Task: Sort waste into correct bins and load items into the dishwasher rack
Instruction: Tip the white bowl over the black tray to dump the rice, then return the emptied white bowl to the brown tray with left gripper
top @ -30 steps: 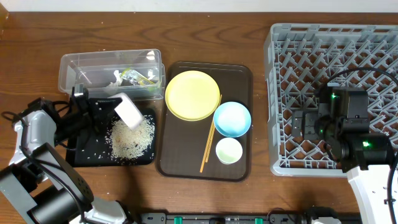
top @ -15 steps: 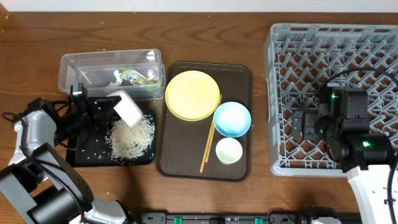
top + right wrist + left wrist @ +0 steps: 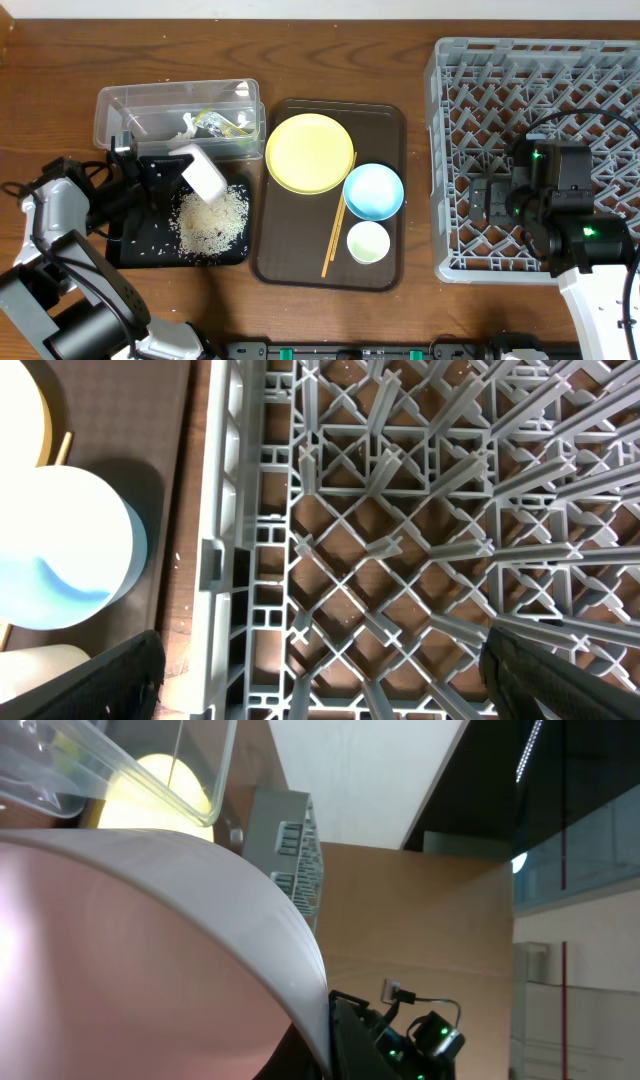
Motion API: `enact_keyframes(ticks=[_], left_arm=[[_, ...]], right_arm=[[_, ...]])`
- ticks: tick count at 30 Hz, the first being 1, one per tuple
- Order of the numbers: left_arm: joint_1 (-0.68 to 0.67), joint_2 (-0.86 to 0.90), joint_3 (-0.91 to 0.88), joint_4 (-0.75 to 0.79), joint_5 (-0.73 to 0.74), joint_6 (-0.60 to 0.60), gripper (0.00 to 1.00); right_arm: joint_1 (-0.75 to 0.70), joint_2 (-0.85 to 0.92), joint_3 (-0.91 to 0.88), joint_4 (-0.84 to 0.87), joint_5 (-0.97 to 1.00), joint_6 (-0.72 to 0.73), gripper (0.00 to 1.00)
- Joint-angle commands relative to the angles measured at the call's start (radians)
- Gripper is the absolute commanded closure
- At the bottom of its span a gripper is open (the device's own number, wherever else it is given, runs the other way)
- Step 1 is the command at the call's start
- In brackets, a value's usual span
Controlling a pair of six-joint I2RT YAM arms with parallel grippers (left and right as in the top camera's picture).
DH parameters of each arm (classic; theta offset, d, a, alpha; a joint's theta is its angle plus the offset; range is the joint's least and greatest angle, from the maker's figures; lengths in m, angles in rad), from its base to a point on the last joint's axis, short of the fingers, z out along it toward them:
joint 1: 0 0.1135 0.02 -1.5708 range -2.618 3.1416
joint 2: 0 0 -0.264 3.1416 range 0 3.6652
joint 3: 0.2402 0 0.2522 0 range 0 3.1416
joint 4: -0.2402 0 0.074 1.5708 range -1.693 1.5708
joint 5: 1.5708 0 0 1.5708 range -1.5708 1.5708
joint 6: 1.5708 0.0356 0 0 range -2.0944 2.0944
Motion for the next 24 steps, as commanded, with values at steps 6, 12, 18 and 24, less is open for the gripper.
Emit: enact_keyframes(ticks=[6, 12, 18, 24], left_arm=[[0.008, -0.02, -0.004, -0.026, 0.05, 0.011, 0.94], [-0.05, -0.097, -0.002, -0.032, -0.014, 0.064, 0.94], [-0.253, -0.237, 0.024, -0.026, -0.401, 0.029, 0.94], [-0.581, -0.304, 0.024, 0.113, -0.763, -0.138, 0.94]], right_arm=[[-0.006, -0.004, 0.021, 0.002, 0.008, 0.005, 0.01], [-0.006, -0.004, 0.021, 0.002, 0.008, 0.006, 0.01], [-0.006, -0.004, 0.021, 0.005, 0.008, 0.006, 0.01], [-0.006, -0.004, 0.021, 0.006, 0.008, 0.006, 0.01]])
